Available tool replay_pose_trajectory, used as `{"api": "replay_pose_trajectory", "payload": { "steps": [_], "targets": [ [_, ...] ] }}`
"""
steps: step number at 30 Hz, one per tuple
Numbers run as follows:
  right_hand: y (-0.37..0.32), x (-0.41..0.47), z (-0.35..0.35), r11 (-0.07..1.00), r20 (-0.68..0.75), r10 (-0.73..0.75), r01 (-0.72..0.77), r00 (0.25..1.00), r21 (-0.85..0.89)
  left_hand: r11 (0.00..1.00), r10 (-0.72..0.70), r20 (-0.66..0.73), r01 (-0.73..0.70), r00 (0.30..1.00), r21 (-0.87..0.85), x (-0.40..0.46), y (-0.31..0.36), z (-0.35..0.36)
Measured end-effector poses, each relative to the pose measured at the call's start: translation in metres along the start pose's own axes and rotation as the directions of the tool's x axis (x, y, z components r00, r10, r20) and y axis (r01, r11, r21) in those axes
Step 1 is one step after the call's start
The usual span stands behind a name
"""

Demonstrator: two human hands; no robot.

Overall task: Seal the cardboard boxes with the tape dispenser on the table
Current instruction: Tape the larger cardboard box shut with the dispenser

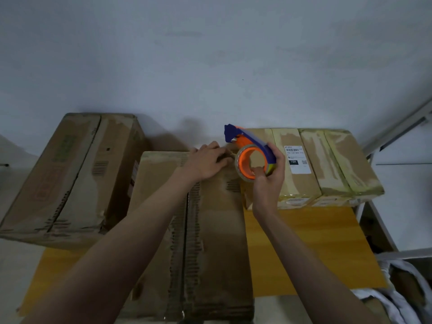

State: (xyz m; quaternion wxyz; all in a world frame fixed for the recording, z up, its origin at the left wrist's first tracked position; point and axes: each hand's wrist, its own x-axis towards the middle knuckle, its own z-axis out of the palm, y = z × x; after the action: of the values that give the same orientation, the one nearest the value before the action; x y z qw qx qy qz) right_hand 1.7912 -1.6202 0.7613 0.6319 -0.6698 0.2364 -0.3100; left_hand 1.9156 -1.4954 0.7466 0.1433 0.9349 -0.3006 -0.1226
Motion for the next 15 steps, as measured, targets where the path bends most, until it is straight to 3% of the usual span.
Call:
{"api": "replay_pose_trajectory", "payload": {
  "steps": [3,6,7,8,10,12,15],
  "targets": [
    [0.0,-0.001,0.002,1.0,-0.031,0.009,-0.009,0.999,0.011,0.999,-0.023,-0.077,0.021,0.997,-0.026,0.005,0.001,0.009],
    [-0.001,-0.008,0.011,1.0,0.002,0.001,-0.001,1.0,0.006,0.918,-0.023,-0.145,-0.036,0.989,-0.396,0.001,-0.013,-0.001],
    [-0.002,-0.01,0.014,1.0,0.021,-0.008,0.007,1.0,0.007,0.897,-0.02,-0.163,-0.054,0.986,-0.44,-0.005,-0.022,-0.006],
    [-0.001,-0.012,0.018,1.0,0.037,-0.015,0.015,0.999,0.009,0.915,-0.001,-0.178,-0.071,0.984,-0.398,-0.012,-0.033,-0.01],
    [-0.001,-0.016,0.025,0.999,0.063,-0.035,0.034,0.997,0.007,0.988,0.022,-0.173,-0.048,0.985,-0.146,-0.03,-0.055,-0.01],
    [0.0,-0.019,0.03,0.999,0.079,-0.054,0.055,0.995,-0.002,0.999,-0.011,-0.132,0.017,0.991,0.046,-0.049,-0.065,-0.004],
    [0.003,-0.023,0.033,0.994,0.092,-0.099,0.102,0.991,-0.031,0.991,-0.007,-0.093,0.019,0.996,0.132,-0.075,-0.057,0.003]
  ]
}}
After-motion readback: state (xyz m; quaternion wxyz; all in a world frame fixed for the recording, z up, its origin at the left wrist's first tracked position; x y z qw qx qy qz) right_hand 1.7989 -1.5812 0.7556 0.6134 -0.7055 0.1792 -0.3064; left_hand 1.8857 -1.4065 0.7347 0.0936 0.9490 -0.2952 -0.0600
